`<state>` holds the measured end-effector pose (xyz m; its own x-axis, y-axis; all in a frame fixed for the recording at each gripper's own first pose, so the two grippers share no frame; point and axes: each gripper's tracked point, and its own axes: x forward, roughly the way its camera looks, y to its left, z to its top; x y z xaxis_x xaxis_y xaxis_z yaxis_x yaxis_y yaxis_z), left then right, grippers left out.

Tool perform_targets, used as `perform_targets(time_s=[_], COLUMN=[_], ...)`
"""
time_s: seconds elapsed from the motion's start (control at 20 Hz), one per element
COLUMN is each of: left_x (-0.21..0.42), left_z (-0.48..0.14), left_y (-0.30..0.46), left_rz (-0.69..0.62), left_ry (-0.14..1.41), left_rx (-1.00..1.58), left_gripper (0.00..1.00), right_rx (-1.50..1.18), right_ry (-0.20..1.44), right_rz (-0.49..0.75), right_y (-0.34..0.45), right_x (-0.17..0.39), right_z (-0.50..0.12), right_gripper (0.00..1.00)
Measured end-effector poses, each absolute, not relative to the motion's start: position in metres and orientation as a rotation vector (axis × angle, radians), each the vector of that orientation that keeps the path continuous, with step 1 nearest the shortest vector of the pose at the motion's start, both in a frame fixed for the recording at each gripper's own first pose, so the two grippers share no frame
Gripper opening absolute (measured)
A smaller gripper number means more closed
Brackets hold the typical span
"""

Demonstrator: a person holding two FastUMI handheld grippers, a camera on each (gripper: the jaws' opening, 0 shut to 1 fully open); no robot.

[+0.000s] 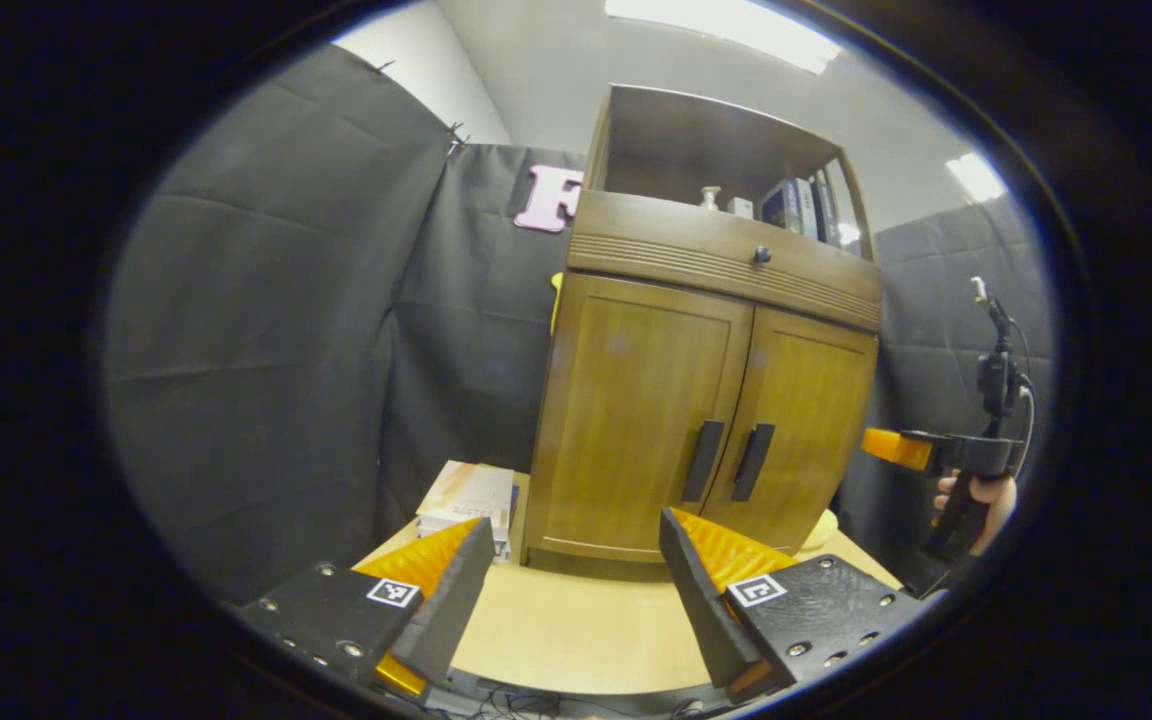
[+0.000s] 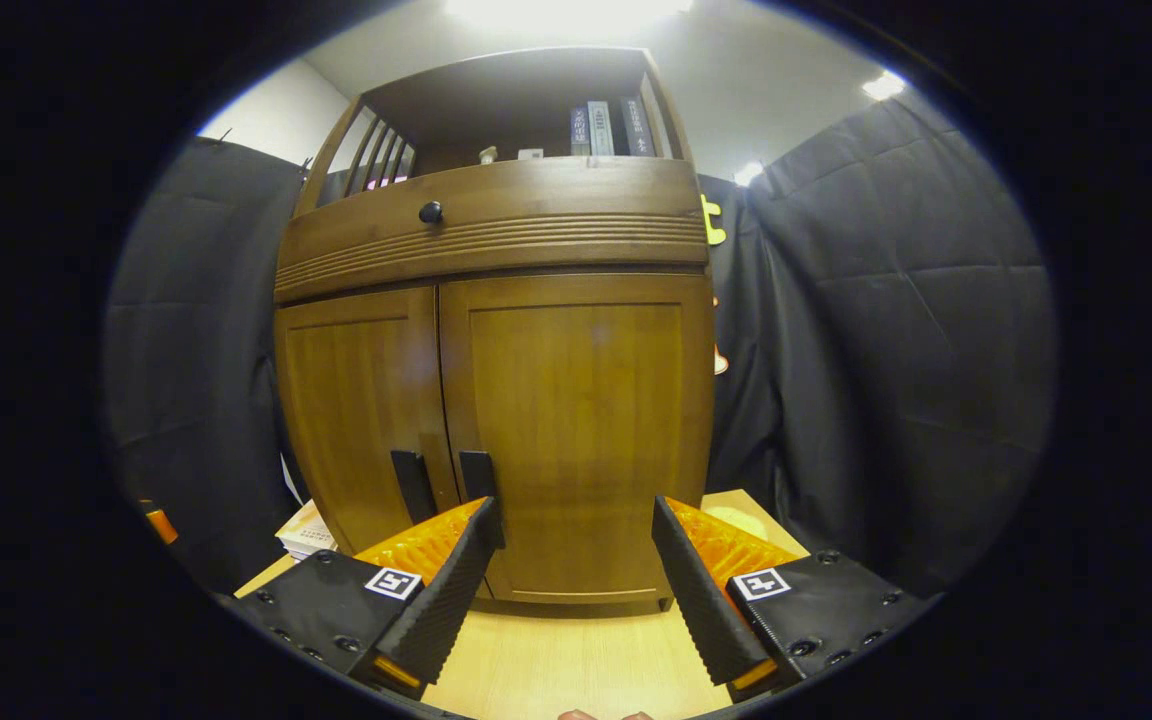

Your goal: Open the right door of the double-door shoe cabinet with the right hand, and open the left door with the left hand.

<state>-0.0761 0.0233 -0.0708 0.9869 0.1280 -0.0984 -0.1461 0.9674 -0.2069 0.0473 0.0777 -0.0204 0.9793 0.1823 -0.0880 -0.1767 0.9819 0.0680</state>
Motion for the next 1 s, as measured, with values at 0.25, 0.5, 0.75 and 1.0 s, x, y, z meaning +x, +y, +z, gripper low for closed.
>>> perform_targets(time_s=[0.25,0.5,0.75,1.0], left_x=[-0.090,-0.089,-0.086,-0.084], left_z=[-0.088,-0.097,-0.096,-0.098], left_y=[0.041,0.052,0.054,0.056], left_rz=[0.238,0.320,0.334,0.330], left_ry=[0.115,0.145,0.136,0.135], left_rx=[-0.239,-0.234,-0.241,-0.236], left_gripper=[0.94,0.94,0.94,0.94], right_rx=[0.074,0.106,0.109,0.094], right_ry=[0.104,0.135,0.178,0.209], right_rz=[0.248,0.282,0.283,0.309], right_y=[0.110,0.138,0.158,0.180], right_x=[0.076,0.109,0.138,0.158], right_z=[-0.022,-0.028,-0.042,-0.057], right_gripper=[0.97,0.97,0.97,0.96])
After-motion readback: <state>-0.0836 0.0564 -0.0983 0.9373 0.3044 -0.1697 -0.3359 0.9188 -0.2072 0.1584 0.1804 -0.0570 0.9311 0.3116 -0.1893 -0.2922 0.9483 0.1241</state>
